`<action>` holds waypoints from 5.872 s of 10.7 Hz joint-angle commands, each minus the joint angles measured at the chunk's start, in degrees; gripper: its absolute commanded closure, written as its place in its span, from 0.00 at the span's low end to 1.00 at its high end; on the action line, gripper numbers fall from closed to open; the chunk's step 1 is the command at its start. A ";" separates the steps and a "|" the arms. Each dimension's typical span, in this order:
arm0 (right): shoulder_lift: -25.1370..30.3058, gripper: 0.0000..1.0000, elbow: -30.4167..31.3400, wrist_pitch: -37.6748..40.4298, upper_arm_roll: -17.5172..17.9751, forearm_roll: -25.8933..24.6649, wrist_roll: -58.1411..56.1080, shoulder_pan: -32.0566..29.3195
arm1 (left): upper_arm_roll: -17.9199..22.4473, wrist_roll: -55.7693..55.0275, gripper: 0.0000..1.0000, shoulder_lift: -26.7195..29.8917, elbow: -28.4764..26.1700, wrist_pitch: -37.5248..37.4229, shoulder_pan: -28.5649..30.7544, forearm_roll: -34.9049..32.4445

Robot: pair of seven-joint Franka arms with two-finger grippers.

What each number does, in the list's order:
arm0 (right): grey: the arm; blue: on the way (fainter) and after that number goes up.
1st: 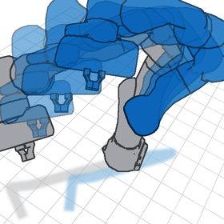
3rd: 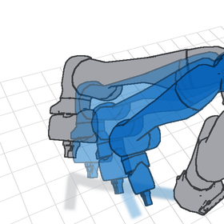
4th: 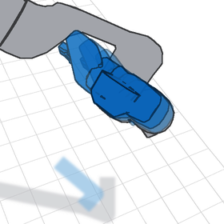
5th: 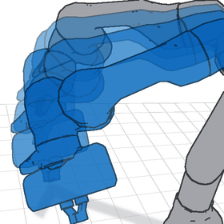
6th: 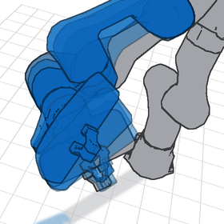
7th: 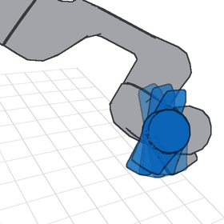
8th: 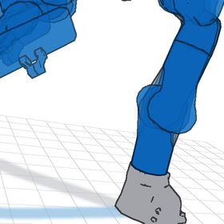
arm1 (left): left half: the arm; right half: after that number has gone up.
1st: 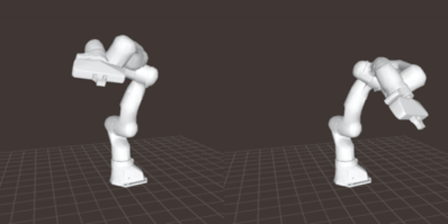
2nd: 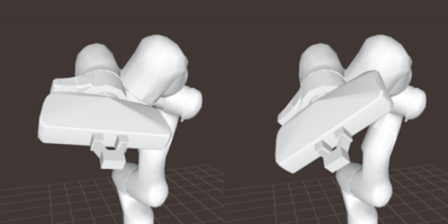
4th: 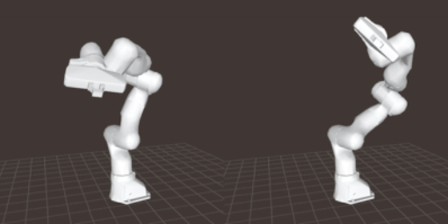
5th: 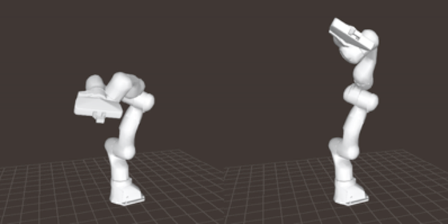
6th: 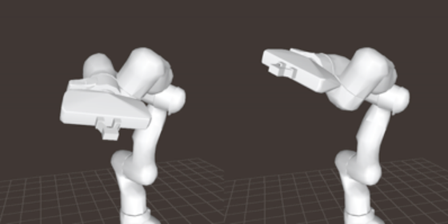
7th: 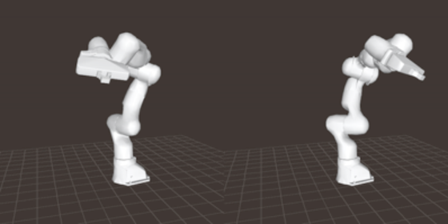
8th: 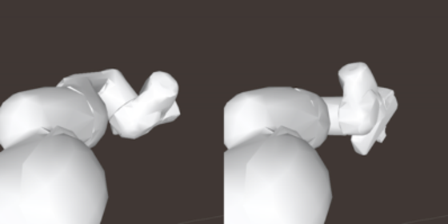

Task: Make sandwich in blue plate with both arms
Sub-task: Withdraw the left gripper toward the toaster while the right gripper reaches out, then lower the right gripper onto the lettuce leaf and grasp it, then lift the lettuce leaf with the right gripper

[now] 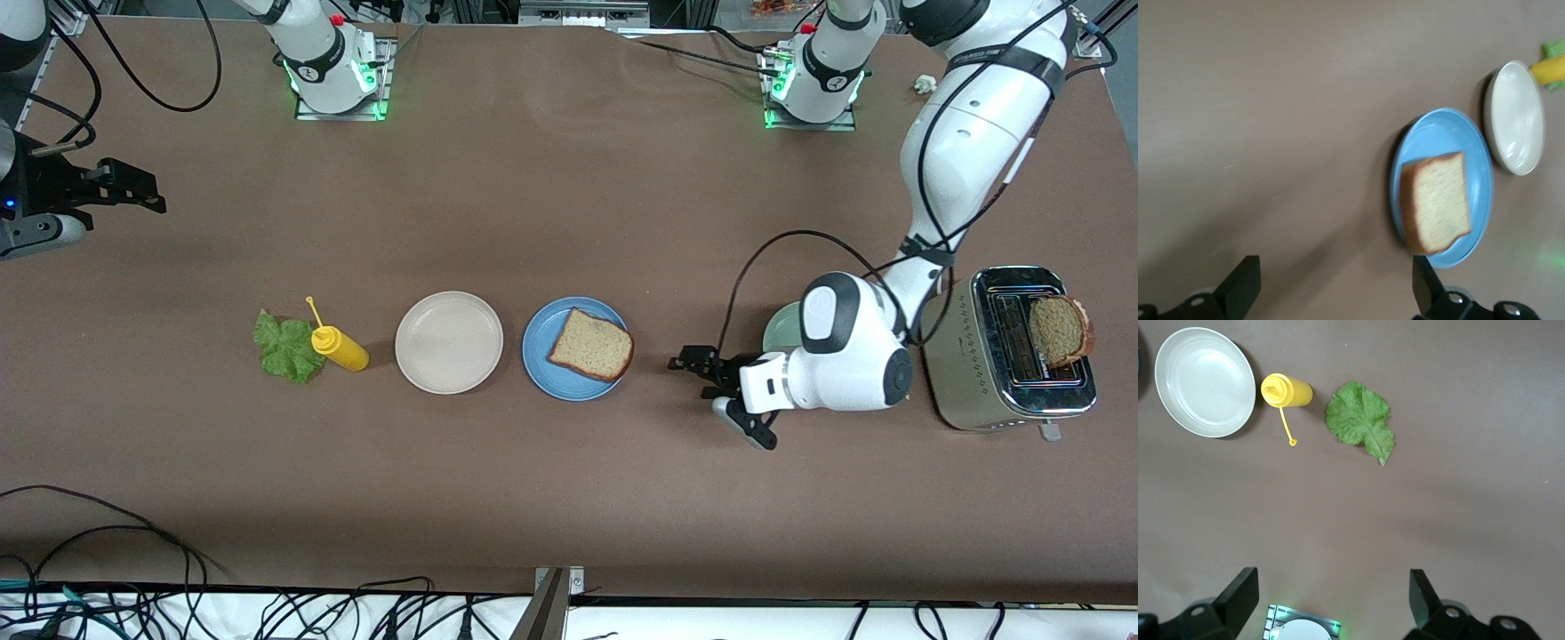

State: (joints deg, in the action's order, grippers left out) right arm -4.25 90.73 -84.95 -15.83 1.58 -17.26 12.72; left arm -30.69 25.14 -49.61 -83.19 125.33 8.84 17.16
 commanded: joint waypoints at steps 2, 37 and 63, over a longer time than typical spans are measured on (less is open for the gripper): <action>-0.59 0.00 -0.91 -0.21 -0.17 0.79 0.74 0.46 | 0.28 0.88 0.00 8.54 -0.48 -10.95 7.39 -16.49; -36.10 0.00 2.42 -34.32 5.98 12.84 -1.27 -3.67 | 32.09 -14.86 0.00 49.34 -11.99 -32.16 -14.73 -15.84; -15.89 1.00 8.50 -23.61 6.69 8.62 -9.81 -3.32 | 31.83 -14.68 0.00 47.94 -9.80 -32.25 -13.23 -17.43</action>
State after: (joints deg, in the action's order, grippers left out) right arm -24.34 97.50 -111.73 -9.67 11.39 -27.61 9.28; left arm 1.31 10.52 -1.10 -94.78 94.21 -4.42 0.69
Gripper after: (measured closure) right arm 0.907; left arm 0.000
